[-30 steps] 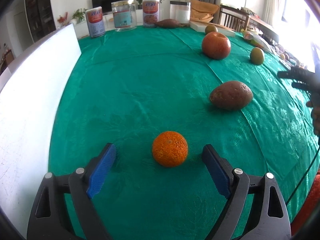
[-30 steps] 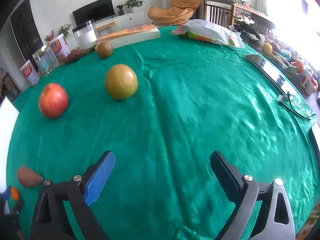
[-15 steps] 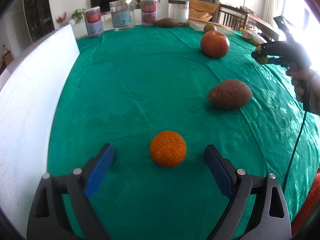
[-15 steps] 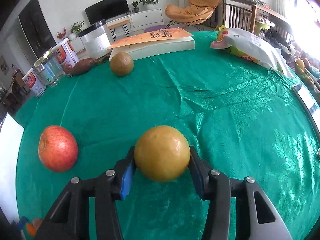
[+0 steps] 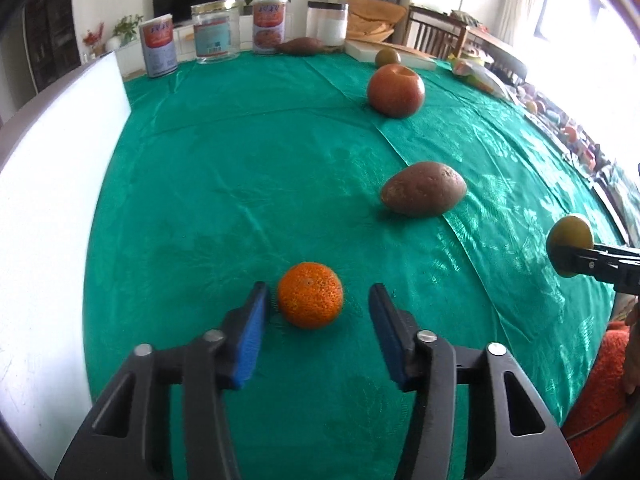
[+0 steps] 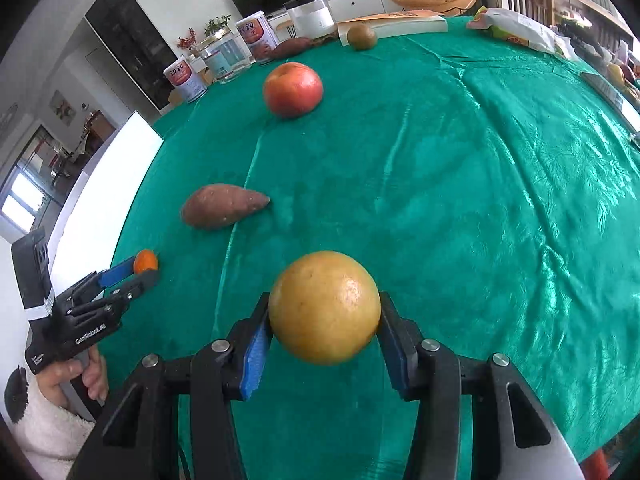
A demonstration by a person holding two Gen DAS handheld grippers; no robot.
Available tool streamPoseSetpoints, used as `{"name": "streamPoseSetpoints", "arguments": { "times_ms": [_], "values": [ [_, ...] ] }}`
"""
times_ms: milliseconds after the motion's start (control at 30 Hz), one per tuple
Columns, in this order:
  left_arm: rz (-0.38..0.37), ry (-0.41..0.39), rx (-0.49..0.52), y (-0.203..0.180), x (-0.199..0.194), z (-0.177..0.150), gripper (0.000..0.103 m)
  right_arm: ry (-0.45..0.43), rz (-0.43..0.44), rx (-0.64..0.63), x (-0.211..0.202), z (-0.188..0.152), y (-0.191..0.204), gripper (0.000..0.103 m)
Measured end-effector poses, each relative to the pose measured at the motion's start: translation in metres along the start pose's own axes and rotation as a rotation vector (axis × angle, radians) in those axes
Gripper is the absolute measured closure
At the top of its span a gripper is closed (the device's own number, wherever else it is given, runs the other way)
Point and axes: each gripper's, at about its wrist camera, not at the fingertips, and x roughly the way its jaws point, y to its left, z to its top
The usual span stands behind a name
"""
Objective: Organize fruits
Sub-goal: 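Carry both fruits over the cardboard box and open both tools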
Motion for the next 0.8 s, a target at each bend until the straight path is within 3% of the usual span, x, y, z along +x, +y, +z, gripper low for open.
{"name": "streamPoseSetpoints", "arguments": {
  "times_ms": [33, 67, 233, 333, 400, 500, 633, 700, 800],
  "values": [
    [0.020, -0.012, -0.003, 0.000, 0.000, 0.002, 0.071, -0.007, -0.014, -0.007, -0.001, -0.002, 0.003, 0.054],
    [0.014, -0.010, -0.022, 0.002, 0.000, 0.003, 0.074, -0.017, -0.027, -0.016, -0.003, -0.003, 0.005, 0.054],
    [-0.084, -0.049, -0.135, 0.012, -0.050, -0.001, 0.075, -0.003, -0.021, -0.059, -0.011, -0.012, 0.016, 0.054],
    [-0.203, -0.068, -0.200, 0.022, -0.108, -0.011, 0.075, 0.038, 0.096, -0.105, -0.013, -0.018, 0.053, 0.054],
    [-0.239, -0.094, -0.242, 0.038, -0.149, -0.017, 0.075, 0.057, 0.195, -0.166, -0.017, -0.018, 0.095, 0.054],
    [-0.168, -0.165, -0.313, 0.082, -0.204, -0.022, 0.075, 0.066, 0.353, -0.309, -0.028, -0.015, 0.178, 0.054],
    [0.068, -0.170, -0.429, 0.160, -0.227, -0.033, 0.075, 0.073, 0.500, -0.529, -0.037, -0.013, 0.293, 0.054],
    [0.159, -0.117, -0.499, 0.198, -0.214, -0.043, 0.075, 0.087, 0.515, -0.632, -0.028, -0.016, 0.340, 0.054],
    [0.246, -0.012, -0.555, 0.236, -0.183, -0.059, 0.074, 0.146, 0.465, -0.738, 0.004, -0.025, 0.387, 0.054]
  ]
}}
